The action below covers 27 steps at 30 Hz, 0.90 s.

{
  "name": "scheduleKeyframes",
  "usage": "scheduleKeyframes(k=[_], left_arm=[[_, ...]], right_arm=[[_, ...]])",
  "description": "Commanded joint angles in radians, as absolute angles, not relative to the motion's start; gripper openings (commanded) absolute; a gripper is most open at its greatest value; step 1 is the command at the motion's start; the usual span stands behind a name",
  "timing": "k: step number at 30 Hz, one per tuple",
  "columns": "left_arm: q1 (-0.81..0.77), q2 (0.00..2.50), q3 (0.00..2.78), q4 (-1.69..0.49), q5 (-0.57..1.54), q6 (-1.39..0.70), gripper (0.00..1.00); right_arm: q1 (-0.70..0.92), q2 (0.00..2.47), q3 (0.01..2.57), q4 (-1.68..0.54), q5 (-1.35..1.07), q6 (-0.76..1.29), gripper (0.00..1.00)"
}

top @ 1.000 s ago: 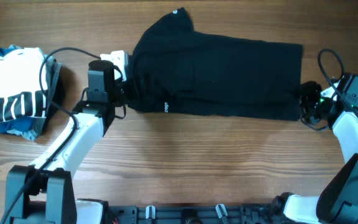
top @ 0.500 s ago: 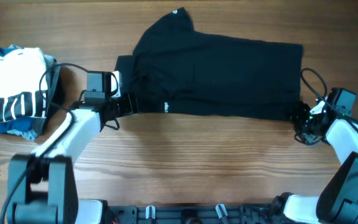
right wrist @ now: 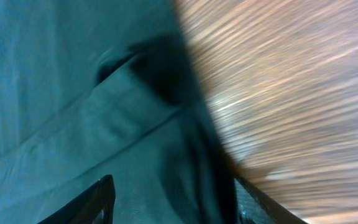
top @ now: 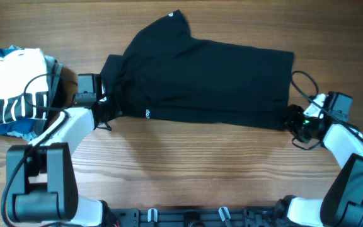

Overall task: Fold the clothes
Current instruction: 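Hold the folded edge with both grippers and smooth it flat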

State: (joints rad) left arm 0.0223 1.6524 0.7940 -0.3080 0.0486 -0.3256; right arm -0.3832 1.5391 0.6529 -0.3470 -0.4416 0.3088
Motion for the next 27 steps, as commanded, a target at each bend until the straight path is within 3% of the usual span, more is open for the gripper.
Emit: scheduleKeyframes(k=[1,4,6,8,15,16,17,18,19,25,27], left_arm=[[0.031,1.578,0.787,-0.316,0.019,-0.349,0.04],[0.031,1.560,0.787,-0.329,0.017,-0.348,0.04],[0.031,1.557,0.787,-0.359,0.013,-0.345,0.04],[0.031,1.557,0.787,-0.390,-0.008,-0.345,0.04],[0.031,1.510,0.787,-0.513,-0.121,-0.345,0.04],[0.031,1.501,0.787,-0.517,-0.121,-0.345,0.04],[0.031,1.494,0.787,-0.521,-0.121,-0.345,0.04],[0.031,1.485,0.787,-0.525,-0.121,-0.346,0.04],[0.031,1.480,0.787,-0.529,-0.121,-0.345,0.10],[0.031,1.475,0.787,-0.559,-0.121,-0.345,0.50],[0.031,1.475,0.787,-0.566,-0.121,-0.345,0.57]], right_arm=[[-0.313,1.554,0.643,-0.387,-0.486,0.265,0.59],[-0.270,1.554,0.643,-0.406,-0.393,0.273,0.45],[-0.268,1.554,0.643,-0.427,-0.321,0.308,0.16],[-0.274,1.554,0.649,-0.436,-0.289,0.317,0.05],[-0.331,1.533,0.775,-0.739,-0.051,0.376,0.04],[-0.331,1.533,0.786,-0.767,-0.043,0.376,0.10],[-0.332,1.533,0.791,-0.781,-0.044,0.374,0.31],[-0.332,1.533,0.792,-0.780,-0.051,0.376,0.59],[-0.332,1.533,0.792,-0.764,-0.078,0.370,0.67],[-0.332,1.533,0.801,-0.665,-0.240,0.325,0.69],[-0.332,1.533,0.805,-0.644,-0.313,0.290,0.66]])
